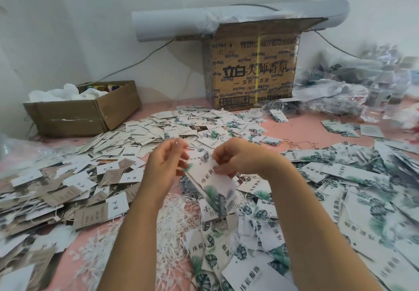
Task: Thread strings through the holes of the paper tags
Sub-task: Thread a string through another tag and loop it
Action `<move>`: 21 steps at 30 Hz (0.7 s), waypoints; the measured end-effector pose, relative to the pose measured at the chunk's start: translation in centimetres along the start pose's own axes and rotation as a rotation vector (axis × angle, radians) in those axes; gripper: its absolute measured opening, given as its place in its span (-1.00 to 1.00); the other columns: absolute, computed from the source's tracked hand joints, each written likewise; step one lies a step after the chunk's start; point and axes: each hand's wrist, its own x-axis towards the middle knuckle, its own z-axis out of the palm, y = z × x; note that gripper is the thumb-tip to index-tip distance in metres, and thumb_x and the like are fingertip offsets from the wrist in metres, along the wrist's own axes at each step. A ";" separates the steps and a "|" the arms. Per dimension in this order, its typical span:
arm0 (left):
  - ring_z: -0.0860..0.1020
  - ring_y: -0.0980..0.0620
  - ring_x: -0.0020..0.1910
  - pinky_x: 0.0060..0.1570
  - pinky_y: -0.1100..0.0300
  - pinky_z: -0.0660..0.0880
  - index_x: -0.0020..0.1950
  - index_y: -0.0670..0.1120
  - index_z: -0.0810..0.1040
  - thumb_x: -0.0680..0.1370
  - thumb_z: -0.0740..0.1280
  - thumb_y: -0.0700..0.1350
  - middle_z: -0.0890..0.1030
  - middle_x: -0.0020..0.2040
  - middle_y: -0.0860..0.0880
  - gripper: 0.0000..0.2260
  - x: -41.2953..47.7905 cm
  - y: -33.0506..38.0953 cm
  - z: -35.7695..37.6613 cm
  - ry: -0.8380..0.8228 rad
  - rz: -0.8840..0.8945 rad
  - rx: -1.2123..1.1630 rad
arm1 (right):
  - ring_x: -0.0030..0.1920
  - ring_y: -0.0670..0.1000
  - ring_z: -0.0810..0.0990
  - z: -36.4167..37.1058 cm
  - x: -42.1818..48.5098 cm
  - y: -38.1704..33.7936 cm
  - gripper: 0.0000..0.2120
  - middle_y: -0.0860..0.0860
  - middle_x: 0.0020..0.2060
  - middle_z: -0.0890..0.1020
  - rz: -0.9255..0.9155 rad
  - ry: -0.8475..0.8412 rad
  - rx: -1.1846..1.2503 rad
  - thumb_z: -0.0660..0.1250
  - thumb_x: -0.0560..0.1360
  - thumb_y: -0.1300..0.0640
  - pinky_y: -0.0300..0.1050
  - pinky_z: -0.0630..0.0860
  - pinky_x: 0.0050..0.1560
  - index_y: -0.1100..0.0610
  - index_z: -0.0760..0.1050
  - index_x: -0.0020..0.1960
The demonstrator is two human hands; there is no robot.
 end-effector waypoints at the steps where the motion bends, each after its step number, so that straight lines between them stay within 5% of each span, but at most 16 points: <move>1: 0.53 0.11 -0.31 -0.35 0.33 0.48 -0.12 -0.05 0.55 0.53 0.24 0.04 0.57 -0.27 0.01 -0.80 0.0 -0.2 -0.5 -0.041 -0.024 0.067 | -0.18 -0.02 0.62 -0.2 -0.3 0.1 -0.89 -0.01 -0.22 0.61 0.037 -0.063 -0.084 0.28 0.50 0.32 -0.25 0.56 -0.20 0.16 0.52 -0.14; 3: 0.48 0.11 -0.32 -0.34 0.35 0.43 -0.18 -0.07 0.57 0.54 0.30 -0.11 0.57 -0.30 0.03 -0.87 -0.1 -0.8 -1.5 -0.127 -0.052 0.286 | -0.06 0.09 0.64 -0.3 -0.7 -0.1 -0.90 0.05 -0.12 0.64 0.104 -0.197 -0.203 0.28 0.52 0.29 -0.10 0.60 -0.04 0.24 0.55 -0.02; 6: 0.50 0.06 -0.27 -0.19 0.20 0.47 -0.22 -0.07 0.61 0.45 0.44 -0.19 0.61 -0.26 -0.02 -0.94 -0.2 -1.3 -2.3 -0.275 -0.130 0.531 | -0.15 0.08 0.63 0.3 -0.7 -0.8 -0.83 0.17 -0.01 0.64 0.145 -0.307 -0.260 0.25 0.54 0.29 -0.16 0.60 -0.12 0.33 0.53 0.07; 11: 0.54 0.01 -0.21 -0.11 0.13 0.49 -0.08 -0.12 0.65 0.37 0.52 -0.13 0.66 -0.14 -0.08 -0.83 -0.2 -1.5 -2.1 -0.464 -0.272 0.748 | -0.30 -0.05 0.52 0.7 -0.4 -1.5 -0.81 -0.07 -0.32 0.54 0.051 -0.172 -0.241 0.23 0.54 0.28 -0.28 0.44 -0.32 0.09 0.48 -0.20; 13: 0.60 0.03 -0.14 -0.04 0.10 0.56 -0.06 -0.13 0.64 0.39 0.50 -0.17 0.66 -0.13 -0.03 -0.84 -0.2 -1.8 -2.0 -0.499 -0.310 0.794 | -0.32 -0.08 0.54 0.7 -0.5 -1.6 -0.86 -0.08 -0.32 0.55 0.067 -0.246 -0.242 0.25 0.54 0.28 -0.30 0.45 -0.34 0.11 0.50 -0.15; 17: 0.46 0.17 -0.37 -0.35 0.29 0.37 -0.18 -0.11 0.60 0.42 0.47 -0.20 0.54 -0.34 0.08 -0.93 -0.4 -2.0 -1.8 -0.494 -0.320 0.855 | -0.33 -0.05 0.57 1.6 -0.2 -1.7 -0.79 0.11 -0.08 0.65 0.150 -0.398 -0.347 0.32 0.50 0.29 -0.26 0.55 -0.30 0.28 0.52 0.12; 21: 0.48 0.18 -0.33 -0.35 0.30 0.35 -0.20 -0.08 0.56 0.42 0.48 -0.17 0.54 -0.31 0.08 -0.89 -0.4 -2.1 -1.9 -0.491 -0.345 0.899 | -0.39 -0.12 0.53 2.5 0.4 -1.5 -0.67 0.20 0.07 0.62 0.212 -0.459 -0.422 0.37 0.46 0.28 -0.27 0.52 -0.34 0.24 0.49 0.23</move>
